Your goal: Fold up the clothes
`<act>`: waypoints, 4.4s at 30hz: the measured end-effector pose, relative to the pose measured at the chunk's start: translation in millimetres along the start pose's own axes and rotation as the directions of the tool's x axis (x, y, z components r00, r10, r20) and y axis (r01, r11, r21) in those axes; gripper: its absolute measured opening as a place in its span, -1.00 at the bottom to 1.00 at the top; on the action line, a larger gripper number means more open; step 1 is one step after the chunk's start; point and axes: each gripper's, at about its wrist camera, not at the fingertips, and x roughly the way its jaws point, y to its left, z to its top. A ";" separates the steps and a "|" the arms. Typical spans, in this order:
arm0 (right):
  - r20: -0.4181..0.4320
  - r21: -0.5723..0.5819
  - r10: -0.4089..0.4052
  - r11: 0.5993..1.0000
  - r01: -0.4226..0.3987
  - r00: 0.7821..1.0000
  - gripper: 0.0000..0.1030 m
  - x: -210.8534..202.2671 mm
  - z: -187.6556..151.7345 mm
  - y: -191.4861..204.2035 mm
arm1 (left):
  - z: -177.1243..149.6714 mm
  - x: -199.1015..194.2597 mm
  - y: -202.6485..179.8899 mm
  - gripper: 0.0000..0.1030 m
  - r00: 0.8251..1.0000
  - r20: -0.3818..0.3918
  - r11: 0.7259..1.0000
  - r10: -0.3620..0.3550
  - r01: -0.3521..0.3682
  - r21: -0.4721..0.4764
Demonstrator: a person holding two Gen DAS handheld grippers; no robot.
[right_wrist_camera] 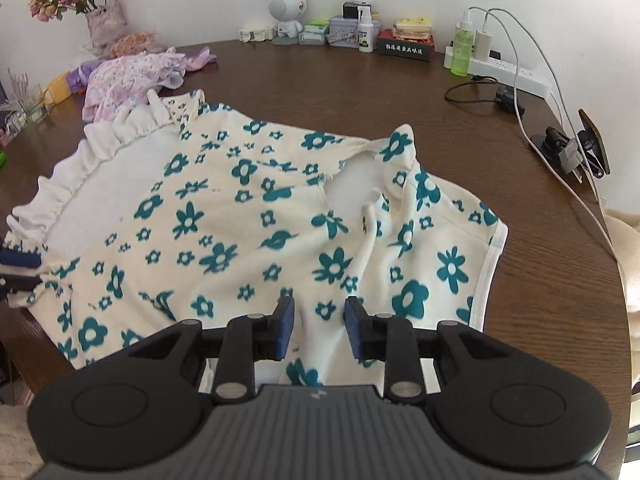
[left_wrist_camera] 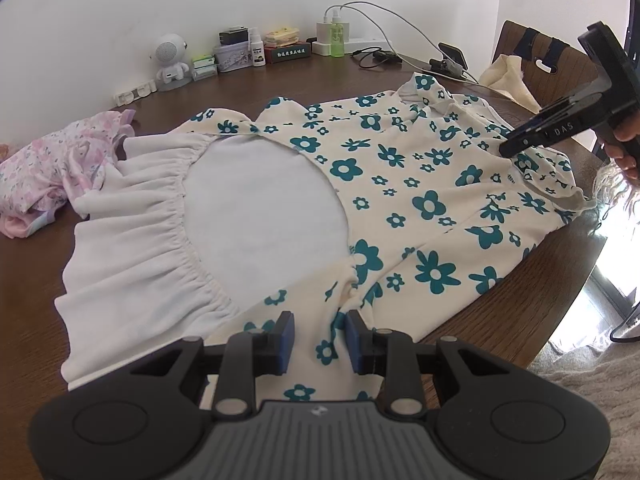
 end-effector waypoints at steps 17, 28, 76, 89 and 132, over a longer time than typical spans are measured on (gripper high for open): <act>0.104 0.142 -0.089 0.987 0.074 0.991 -0.40 20.3 45.7 -42.3 | -1.1 -0.2 1.1 -0.47 1.000 0.001 1.000 0.007 -0.007 0.001; 0.076 0.261 -0.172 0.954 0.147 0.982 -0.91 67.2 74.8 -85.2 | -1.9 -1.5 1.9 -0.47 1.000 0.000 1.000 -0.002 0.002 0.004; 0.207 0.303 -0.076 0.953 0.010 0.976 0.90 -75.3 -104.9 65.4 | -55.2 -87.5 -20.3 0.89 0.936 0.177 0.857 0.306 -0.190 -0.479; 0.177 0.393 -0.146 0.917 0.066 0.973 0.99 -79.5 -115.7 54.9 | -53.2 -77.5 -19.2 0.91 0.948 0.070 0.820 0.310 -0.230 -0.524; -0.190 -0.703 -0.020 0.701 -0.122 0.981 0.02 -48.0 -49.8 61.6 | -4.7 -35.9 -42.6 0.41 0.983 -0.108 0.896 0.146 -0.085 0.436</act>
